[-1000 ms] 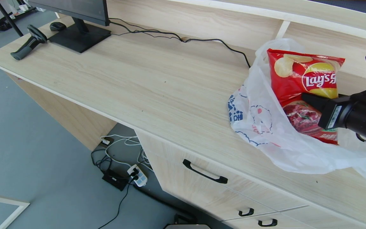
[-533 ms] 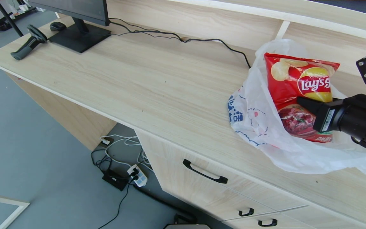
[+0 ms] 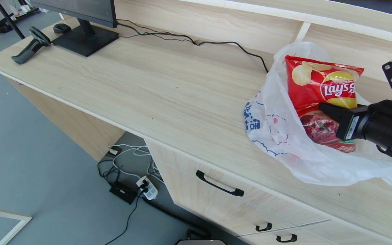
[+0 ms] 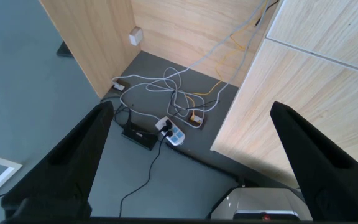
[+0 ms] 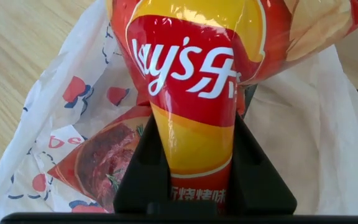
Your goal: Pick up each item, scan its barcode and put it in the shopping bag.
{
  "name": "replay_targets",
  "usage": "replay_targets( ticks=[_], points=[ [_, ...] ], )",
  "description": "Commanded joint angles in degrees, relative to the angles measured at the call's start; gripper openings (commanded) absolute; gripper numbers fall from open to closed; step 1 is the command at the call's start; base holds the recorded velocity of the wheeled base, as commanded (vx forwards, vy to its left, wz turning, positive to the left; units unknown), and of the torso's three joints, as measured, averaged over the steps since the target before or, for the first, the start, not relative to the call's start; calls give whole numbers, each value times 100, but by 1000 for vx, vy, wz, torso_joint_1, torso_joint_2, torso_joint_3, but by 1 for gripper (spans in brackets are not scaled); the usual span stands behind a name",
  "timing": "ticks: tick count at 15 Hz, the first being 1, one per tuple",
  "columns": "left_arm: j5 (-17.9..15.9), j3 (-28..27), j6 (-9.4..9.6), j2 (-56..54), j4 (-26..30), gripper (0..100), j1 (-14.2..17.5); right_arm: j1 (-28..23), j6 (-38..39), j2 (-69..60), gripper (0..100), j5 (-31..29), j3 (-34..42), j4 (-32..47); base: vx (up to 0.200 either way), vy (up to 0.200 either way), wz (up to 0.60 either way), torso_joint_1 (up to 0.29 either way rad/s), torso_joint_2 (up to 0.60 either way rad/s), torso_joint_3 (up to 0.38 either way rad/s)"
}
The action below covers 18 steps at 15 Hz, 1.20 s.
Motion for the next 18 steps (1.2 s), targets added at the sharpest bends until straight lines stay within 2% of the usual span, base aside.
replay_targets(
  ticks=[1,8,11,14,15,16,17,18],
  points=[
    [-4,0,6,9,-4,100,1,-19,2,-4,100,-2,36,1,0,0,0,0,0,0],
    [-4,0,-11,0,-4,100,1,-19,222,-276,100,-37,150,-52,0,0,0,0,0,0],
    [5,0,-20,0,5,100,1,-10,196,-918,100,-37,177,-43,0,0,0,0,0,0],
    [-4,0,-46,9,14,100,1,16,2,-2315,100,-11,1056,19,0,0,0,0,0,0],
    [5,0,-46,9,5,100,9,16,2,-3221,100,7,1864,186,0,0,0,0,0,0],
    [-4,0,-46,9,5,100,1,16,2,-3564,100,7,2181,300,0,0,0,0,0,0],
    [5,0,-46,9,5,100,9,78,-94,-4768,100,192,2989,950,0,0,0,0,0,0],
    [5,0,-38,9,5,100,1,87,-121,-4882,100,244,3033,1038,0,0,0,0,0,0]
  ],
)
